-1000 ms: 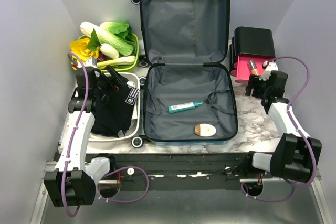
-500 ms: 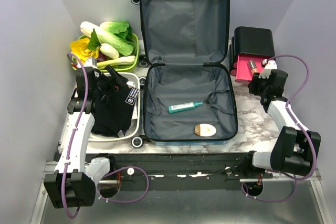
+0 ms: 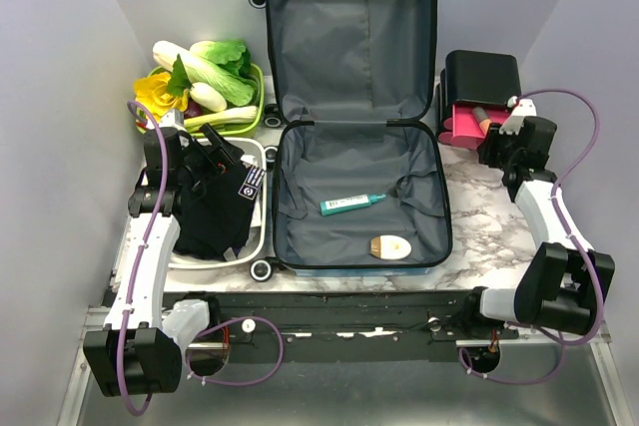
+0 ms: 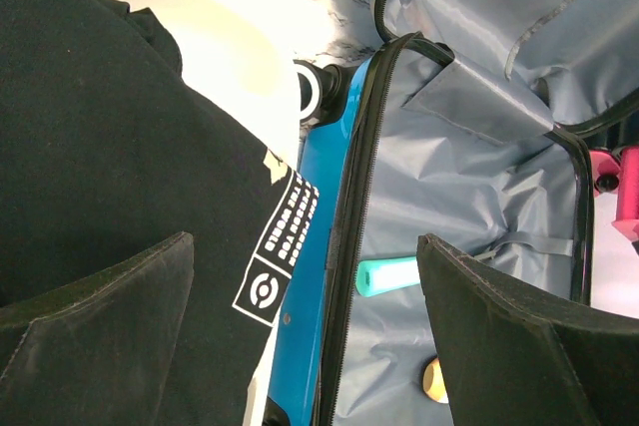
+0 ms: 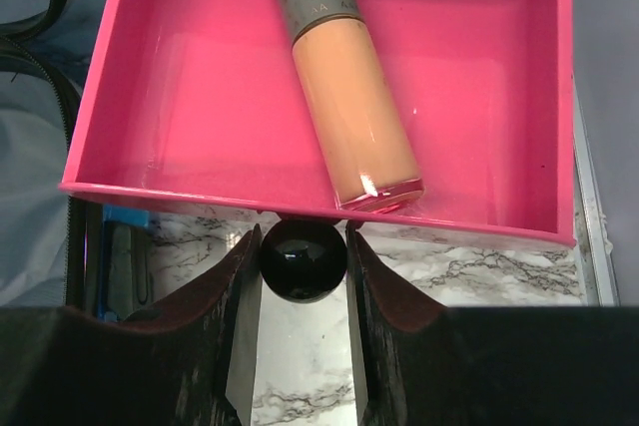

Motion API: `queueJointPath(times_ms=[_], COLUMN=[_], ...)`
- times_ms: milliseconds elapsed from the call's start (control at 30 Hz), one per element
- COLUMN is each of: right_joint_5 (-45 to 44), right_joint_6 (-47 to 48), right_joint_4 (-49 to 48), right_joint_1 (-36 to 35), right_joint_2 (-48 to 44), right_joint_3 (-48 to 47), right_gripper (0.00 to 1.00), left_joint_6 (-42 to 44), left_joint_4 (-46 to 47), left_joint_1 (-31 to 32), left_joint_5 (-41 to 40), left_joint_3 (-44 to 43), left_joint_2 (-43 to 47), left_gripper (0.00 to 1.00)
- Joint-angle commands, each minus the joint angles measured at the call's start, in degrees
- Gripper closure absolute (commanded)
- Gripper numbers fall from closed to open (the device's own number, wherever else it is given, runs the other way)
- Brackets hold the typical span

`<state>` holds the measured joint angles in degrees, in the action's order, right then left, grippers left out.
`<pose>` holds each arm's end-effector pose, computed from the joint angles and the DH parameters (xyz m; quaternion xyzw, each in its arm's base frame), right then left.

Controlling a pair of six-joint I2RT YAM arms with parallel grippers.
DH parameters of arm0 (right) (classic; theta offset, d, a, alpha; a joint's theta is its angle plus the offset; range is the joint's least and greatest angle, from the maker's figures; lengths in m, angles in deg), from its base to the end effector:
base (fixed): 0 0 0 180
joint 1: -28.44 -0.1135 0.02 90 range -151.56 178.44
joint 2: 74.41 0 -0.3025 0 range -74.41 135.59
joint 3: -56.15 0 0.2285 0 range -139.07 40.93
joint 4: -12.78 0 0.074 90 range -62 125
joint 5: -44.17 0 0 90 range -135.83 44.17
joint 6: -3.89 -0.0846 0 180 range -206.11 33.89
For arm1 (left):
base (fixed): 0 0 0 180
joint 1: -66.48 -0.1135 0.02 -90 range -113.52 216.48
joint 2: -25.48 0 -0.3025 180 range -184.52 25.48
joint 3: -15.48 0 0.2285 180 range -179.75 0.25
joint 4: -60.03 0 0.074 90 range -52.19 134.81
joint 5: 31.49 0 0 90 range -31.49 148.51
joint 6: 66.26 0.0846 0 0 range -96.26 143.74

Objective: Open, take out, and arrange the luggage

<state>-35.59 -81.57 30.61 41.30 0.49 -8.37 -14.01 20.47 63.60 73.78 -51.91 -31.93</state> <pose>0.3002 -0.0531 0.2901 0.0163 0.8558 -0.0017 0.5171 0.2183 -0.0113 0.3312 -0.2347 0.8265 -0.2590 0.4414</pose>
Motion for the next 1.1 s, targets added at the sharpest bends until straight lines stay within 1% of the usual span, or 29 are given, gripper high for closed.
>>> queueJointPath(times_ms=[0, 133, 167, 233, 267, 433, 600, 733, 833, 867, 900, 967, 1000, 1067], right_joint_5=[0.40, -1.80, -1.72, -0.14, 0.30, 0.05, -1.54, -0.22, -1.00, -1.71, -2.06, -2.24, -2.33, -2.42], right_joint_6=[0.21, 0.30, 0.47, 0.30, -0.22, -1.63, -2.78, -3.30, -3.75, -4.01, -4.27, -4.36, -4.36, -6.46], right_joint_4=[1.26, -2.07, -4.43, -6.12, -5.69, -6.83, -7.79, -14.28, -19.99, -20.54, -20.72, -22.12, -22.47, -23.88], right_joint_1=[0.15, 0.15, 0.15, 0.15, 0.15, 0.15, 0.15, 0.06, 0.06, 0.06, 0.06, 0.06, 0.06, 0.06], right_joint_2=[0.78, 5.25, 6.13, 7.45, 8.42, 10.44, 16.41, 18.18, 18.62, 18.97, 19.32, 20.37, 20.55, 21.17], right_joint_3=[-4.93, -7.74, -8.44, -9.58, -11.33, -13.89, -17.84, -18.38, -17.15, -17.23, -17.41, -17.41, -17.24, -16.71], right_gripper=[0.99, 0.99, 0.99, 0.99, 0.99, 0.98, 0.98, 0.97, 0.93, 0.91, 0.82, 0.70, 0.67, 0.65], left_joint_6=[0.14, 0.23, 0.23, 0.23, 0.40, 0.67, 0.76, 0.58, 0.49, 0.41, 0.32, 0.23, 0.14, 0.32], left_joint_4=[0.43, 0.26, 0.34, 0.34, 0.26, -0.01, -0.36, -0.18, -0.27, -0.45, -0.53, -0.97, -1.24, -1.67], left_joint_1=[0.15, 0.15, 0.06, 0.06, 0.06, -0.03, -0.03, 0.06, 0.06, 0.06, 0.06, 0.06, 0.06, 0.06], left_joint_5=[0.12, -0.50, -0.50, -0.76, -0.77, -1.91, -3.31, -3.93, -4.02, -4.02, -4.02, -4.28, -4.45, -4.81], left_joint_3=[-0.04, -0.22, -0.13, -0.22, -0.31, -0.40, -0.31, -0.22, -0.22, -0.31, -0.31, -0.22, -0.22, -0.31], left_joint_2=[0.19, -0.16, -0.16, -0.42, -0.51, -0.69, -0.34, 0.45, 0.72, 0.80, 0.89, 1.07, 1.33, 1.77], left_gripper=[0.01, 0.01, 0.01, 0.01, 0.01, 0.01, 0.01, 0.01, 0.01, 0.01, 0.01, 0.01, 0.01, 0.01])
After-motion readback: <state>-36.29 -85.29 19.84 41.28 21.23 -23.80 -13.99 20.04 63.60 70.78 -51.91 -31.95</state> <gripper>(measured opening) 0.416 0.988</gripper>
